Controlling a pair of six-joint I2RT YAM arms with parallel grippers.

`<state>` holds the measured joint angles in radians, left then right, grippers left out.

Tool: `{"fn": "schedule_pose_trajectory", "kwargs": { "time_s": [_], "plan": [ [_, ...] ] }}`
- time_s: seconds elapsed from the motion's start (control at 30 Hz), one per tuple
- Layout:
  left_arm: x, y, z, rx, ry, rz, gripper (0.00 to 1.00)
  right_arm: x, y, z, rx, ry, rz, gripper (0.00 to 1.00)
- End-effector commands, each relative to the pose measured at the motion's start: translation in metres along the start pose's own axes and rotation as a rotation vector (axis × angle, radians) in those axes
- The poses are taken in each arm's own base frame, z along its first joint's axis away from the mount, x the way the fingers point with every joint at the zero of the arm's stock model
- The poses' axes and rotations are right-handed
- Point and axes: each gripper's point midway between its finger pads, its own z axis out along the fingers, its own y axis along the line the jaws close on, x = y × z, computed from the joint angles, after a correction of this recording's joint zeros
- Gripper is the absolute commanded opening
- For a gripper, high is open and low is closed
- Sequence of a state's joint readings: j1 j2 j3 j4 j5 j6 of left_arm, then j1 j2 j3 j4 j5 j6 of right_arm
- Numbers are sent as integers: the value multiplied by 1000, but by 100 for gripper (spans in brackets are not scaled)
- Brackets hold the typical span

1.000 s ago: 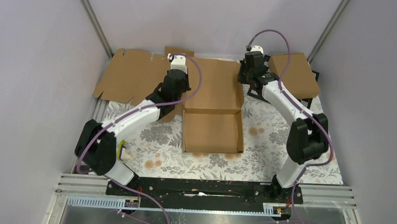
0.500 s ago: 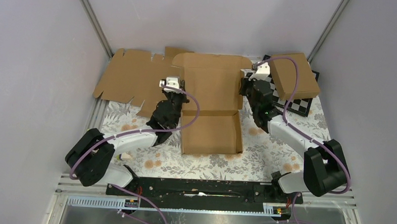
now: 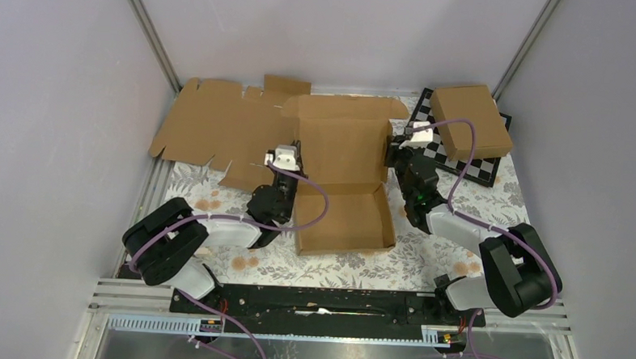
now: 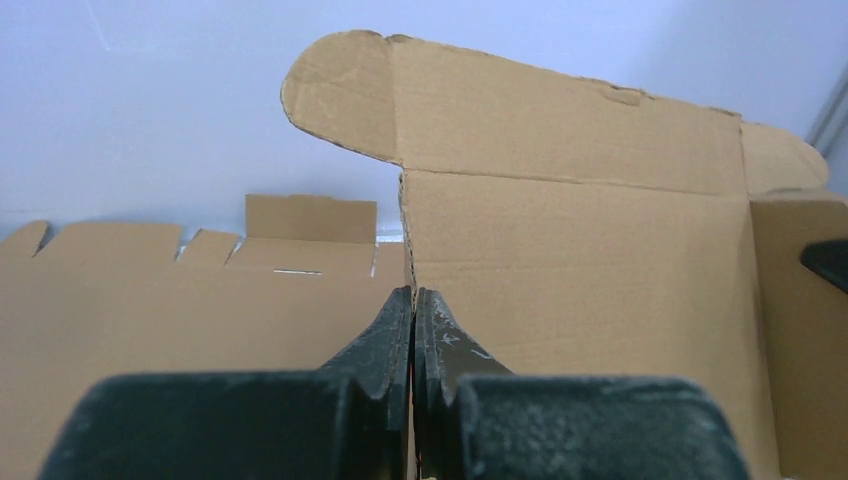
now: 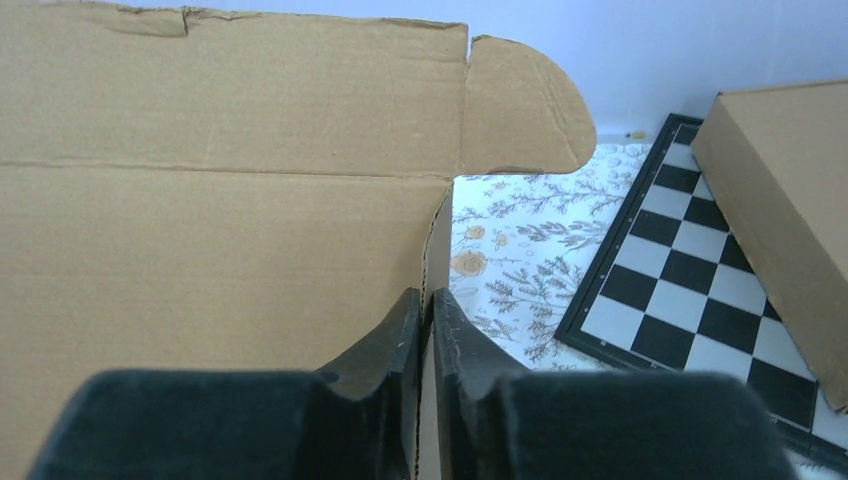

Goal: Fold the paper box

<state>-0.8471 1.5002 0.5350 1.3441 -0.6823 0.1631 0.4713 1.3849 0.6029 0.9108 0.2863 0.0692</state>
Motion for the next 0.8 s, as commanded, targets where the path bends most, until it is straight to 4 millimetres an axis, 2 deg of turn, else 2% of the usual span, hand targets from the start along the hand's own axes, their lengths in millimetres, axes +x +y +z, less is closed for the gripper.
{"fn": "schedule_pose_trajectory", "kwargs": {
  "time_s": [0.0, 0.07, 0.17, 0.27, 0.33, 0.43, 0.6, 0.7, 0.77],
  "plan": [
    [-28, -31, -10, 184, -132, -82, 0, -22, 21, -2, -58, -76, 78, 20],
    [-24, -31, -13, 198, -125, -64, 0, -19, 23, -2, -62, -21, 81, 33],
    [-19, -27, -16, 185, -110, -54, 0, -11, 31, -5, -92, 97, 63, 61],
    [-16, -25, -18, 186, -103, -51, 0, -9, 30, -11, -73, 184, 79, 77],
    [-13, -24, -20, 188, -96, -45, 0, -10, 21, -17, -12, 259, 69, 89],
    [-9, -22, -24, 190, -92, -36, 0, -24, 8, -25, 67, 306, 47, 99],
    [-5, -19, -27, 189, -84, -19, 0, -45, -2, -32, 88, 362, -71, 100],
    [-5, -23, -32, 232, -87, -11, 0, -62, 3, -31, 30, 376, -136, 100],
    [-4, -27, -36, 270, -91, 8, 0, -79, 18, -28, -71, 364, -185, 100]
  ]
}}
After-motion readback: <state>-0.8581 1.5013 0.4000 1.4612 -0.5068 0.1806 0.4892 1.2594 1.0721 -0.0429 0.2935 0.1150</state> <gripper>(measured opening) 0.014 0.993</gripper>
